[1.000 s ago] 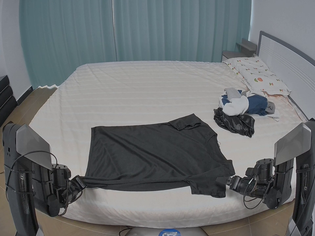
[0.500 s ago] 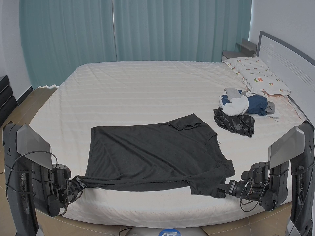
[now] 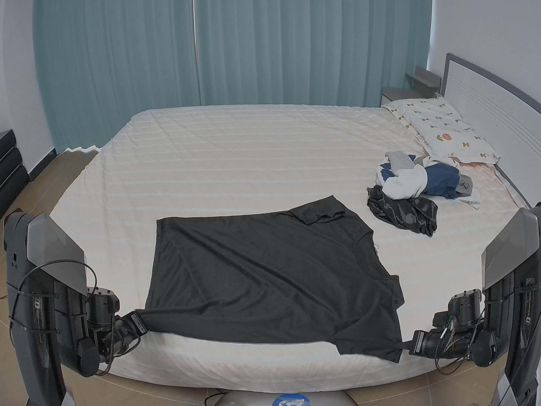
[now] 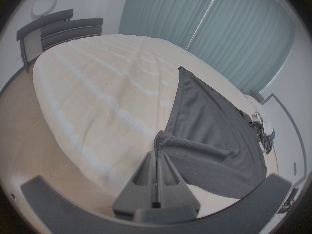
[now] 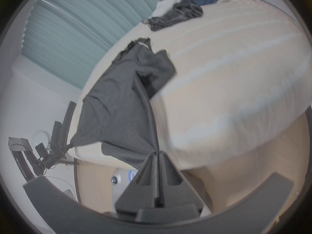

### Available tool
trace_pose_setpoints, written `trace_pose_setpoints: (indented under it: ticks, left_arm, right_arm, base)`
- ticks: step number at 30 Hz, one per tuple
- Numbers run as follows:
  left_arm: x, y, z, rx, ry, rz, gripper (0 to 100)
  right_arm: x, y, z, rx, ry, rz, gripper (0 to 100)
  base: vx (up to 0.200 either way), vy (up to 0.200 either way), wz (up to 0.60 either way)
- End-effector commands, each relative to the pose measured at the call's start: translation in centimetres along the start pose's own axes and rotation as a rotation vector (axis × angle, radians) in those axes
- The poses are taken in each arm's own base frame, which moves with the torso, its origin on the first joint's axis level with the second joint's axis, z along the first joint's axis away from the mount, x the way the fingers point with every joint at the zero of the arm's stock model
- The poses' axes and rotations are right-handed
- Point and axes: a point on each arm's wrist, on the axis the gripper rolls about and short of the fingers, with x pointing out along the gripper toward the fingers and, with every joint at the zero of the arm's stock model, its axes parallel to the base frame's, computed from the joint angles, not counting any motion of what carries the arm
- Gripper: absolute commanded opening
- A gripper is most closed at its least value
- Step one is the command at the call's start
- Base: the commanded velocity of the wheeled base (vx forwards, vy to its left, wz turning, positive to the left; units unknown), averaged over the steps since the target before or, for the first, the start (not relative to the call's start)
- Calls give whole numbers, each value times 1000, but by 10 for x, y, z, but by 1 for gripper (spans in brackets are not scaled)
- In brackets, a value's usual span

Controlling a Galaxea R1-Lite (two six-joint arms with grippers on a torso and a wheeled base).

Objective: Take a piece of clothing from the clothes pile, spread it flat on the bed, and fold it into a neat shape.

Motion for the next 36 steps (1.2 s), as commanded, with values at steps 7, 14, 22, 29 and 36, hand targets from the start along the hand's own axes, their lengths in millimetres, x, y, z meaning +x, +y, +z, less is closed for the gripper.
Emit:
trace_pose_setpoints:
  ticks: [7,14,22,29,36]
  left_arm:
    - [-13,13,-3,112,24,61,0]
    - [-17,17,-8,191,25,138,0]
    - [-15,20,-13,229,43,179,0]
    - [-16,25,-17,286,58,274,0]
    - [-18,21,-29,333,116,304,0]
  right_arm:
    - [-27,8,-16,-80,169,-36,0]
    - [-31,5,-24,-116,245,-77,0]
    - [-34,16,-35,-207,309,-104,0]
    - [-29,16,-39,-240,315,-164,0]
    - [-28,16,-41,-248,318,-179,0]
  base:
    - [0,0,0]
    - [0,0,0]
    - [0,0,0]
    - [0,0,0]
    - [0,0,0]
